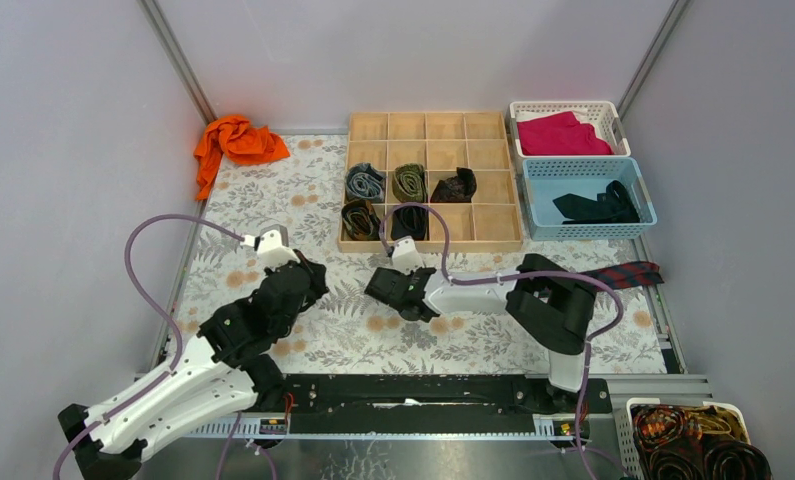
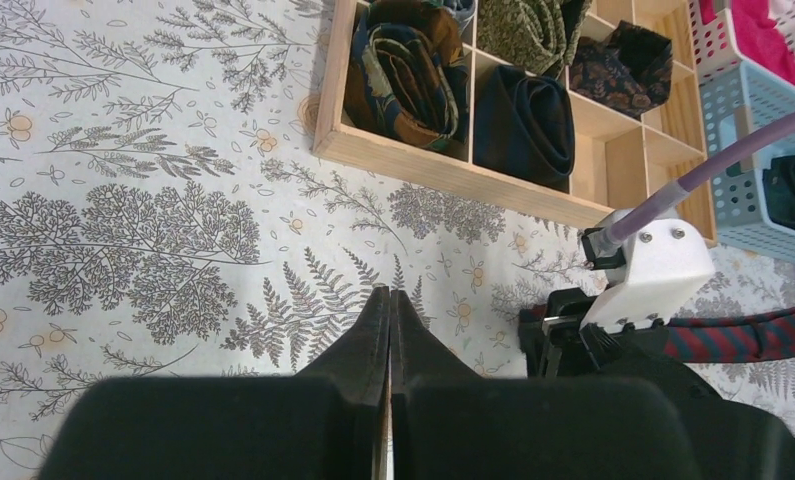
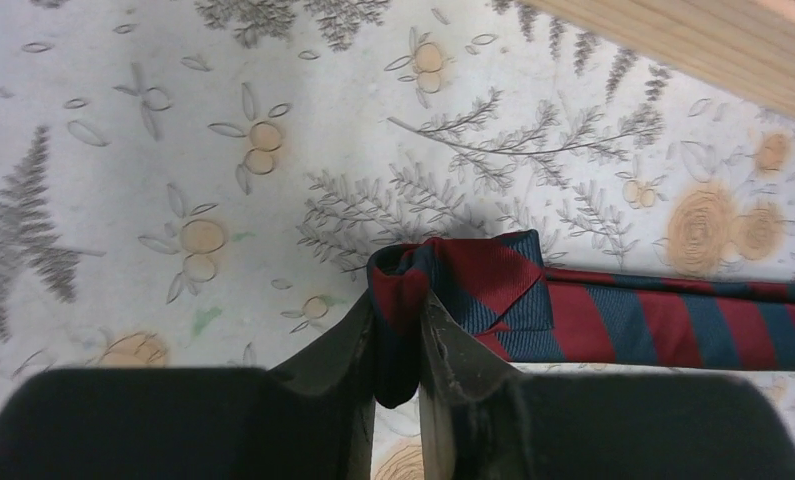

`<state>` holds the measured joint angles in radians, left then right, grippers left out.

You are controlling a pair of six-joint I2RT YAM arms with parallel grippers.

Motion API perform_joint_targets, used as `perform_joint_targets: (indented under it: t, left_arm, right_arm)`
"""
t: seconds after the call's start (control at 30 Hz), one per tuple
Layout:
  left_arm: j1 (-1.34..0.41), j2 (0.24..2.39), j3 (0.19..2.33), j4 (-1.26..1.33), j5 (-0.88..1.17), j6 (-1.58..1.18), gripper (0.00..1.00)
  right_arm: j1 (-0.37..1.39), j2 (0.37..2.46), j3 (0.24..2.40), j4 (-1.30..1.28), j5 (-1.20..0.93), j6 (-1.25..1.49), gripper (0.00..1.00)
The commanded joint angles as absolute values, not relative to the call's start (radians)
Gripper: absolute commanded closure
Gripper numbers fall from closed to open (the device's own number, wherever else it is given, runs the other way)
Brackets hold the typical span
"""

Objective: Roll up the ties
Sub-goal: Roll the tie at the center of the board.

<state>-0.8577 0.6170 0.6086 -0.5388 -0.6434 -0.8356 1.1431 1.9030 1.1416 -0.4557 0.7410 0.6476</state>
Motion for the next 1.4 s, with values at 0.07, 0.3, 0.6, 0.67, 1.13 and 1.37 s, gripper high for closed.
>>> perform_joint_targets:
  t: [0.07,0.3,0.6,0.67,1.13,1.37]
  left_arm:
    - [-0.863,0.593,0.628,-0.580,-0.673,-0.825,1.00]
    - [-0.863,0.601,0.631,-0.591,-0.660,-0.832,1.00]
    - [-0.864,0.615,0.591,-0.519,-0.601,-0.813,1.00]
    - [-0.864,0.638,0.582,-0.487,-0.576,-0.806,1.00]
    - [-0.867,0.800,0.577,-0.336,-0.466,-0.795,1.00]
    - [-0.885,0.905,0.593,-0.270,-0.447,-0.789,1.00]
  right_arm:
    - [1.152,1.797,1.091,-0.285,0.359,0.613,0.82]
    - [1.155,1.701,1.034,-0.089,0.064,0.696,0.84]
    - [1.153,1.553,0.901,0.080,-0.051,0.841,0.85]
    - [1.149,1.522,0.859,0.107,-0.063,0.879,0.85]
    - [1.124,1.345,0.525,0.310,-0.085,1.103,0.86]
    - [1.080,1.243,0.442,0.340,-0.105,1.133,0.86]
